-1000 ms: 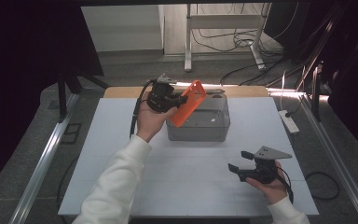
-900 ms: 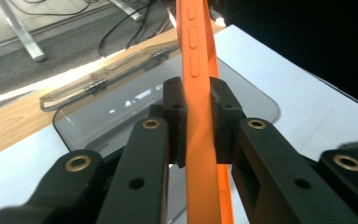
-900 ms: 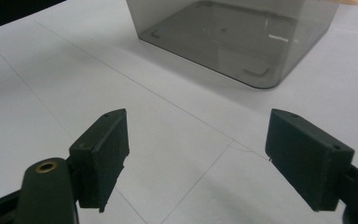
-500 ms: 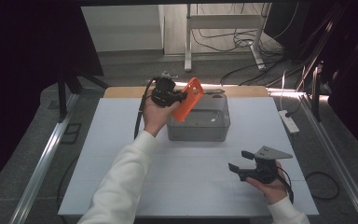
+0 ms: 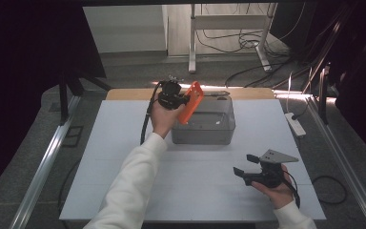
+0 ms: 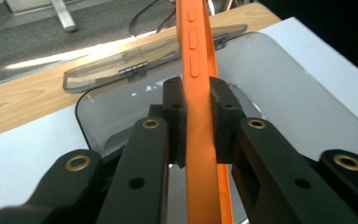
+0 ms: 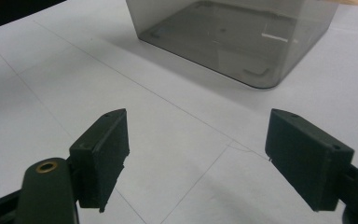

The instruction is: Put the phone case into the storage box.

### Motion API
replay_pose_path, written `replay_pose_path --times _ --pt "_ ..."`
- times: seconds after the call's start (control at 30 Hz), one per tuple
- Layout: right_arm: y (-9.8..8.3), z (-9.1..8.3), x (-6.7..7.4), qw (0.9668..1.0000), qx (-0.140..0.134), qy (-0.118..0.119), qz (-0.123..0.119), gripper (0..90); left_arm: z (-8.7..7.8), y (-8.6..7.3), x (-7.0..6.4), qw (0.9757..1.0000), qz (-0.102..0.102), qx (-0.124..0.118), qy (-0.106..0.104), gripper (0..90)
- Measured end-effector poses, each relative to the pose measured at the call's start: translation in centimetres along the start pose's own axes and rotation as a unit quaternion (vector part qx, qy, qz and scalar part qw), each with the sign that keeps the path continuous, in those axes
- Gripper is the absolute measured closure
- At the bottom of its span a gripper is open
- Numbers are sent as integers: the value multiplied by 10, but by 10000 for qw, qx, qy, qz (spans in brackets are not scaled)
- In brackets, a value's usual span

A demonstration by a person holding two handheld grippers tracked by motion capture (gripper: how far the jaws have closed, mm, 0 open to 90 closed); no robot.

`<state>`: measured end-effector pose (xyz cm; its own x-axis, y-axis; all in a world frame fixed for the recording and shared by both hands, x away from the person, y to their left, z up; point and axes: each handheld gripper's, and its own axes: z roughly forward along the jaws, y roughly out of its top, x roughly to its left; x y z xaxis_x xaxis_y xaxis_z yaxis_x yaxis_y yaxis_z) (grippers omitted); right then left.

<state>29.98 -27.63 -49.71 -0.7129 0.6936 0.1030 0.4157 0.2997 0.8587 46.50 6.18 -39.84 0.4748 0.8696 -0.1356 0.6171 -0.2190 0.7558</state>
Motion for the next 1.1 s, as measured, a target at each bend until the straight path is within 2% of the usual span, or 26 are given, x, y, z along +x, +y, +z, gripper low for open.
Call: replay_pose_path --times 0.1,0.17,0.4,0.47,0.73,1.1 --pt "0 0 0 10000 1 0 -3 214 6 -2 0 9999 -9 59 154 792" --pt "0 0 0 10000 2 -5 -12 214 10 -3 0 9998 -46 75 169 792" --pt "0 -1 0 10000 -27 -35 -15 215 19 -12 5 9997 -191 159 75 791" --pt "0 0 0 10000 -8 -50 -26 215 22 -15 9 9994 -266 198 -58 791" --pt "-1 1 0 10000 28 -72 -59 215 27 -23 11 9991 -345 242 -82 791" --pt "-1 1 0 9999 39 -87 -82 214 33 -27 7 9988 -287 332 221 791"
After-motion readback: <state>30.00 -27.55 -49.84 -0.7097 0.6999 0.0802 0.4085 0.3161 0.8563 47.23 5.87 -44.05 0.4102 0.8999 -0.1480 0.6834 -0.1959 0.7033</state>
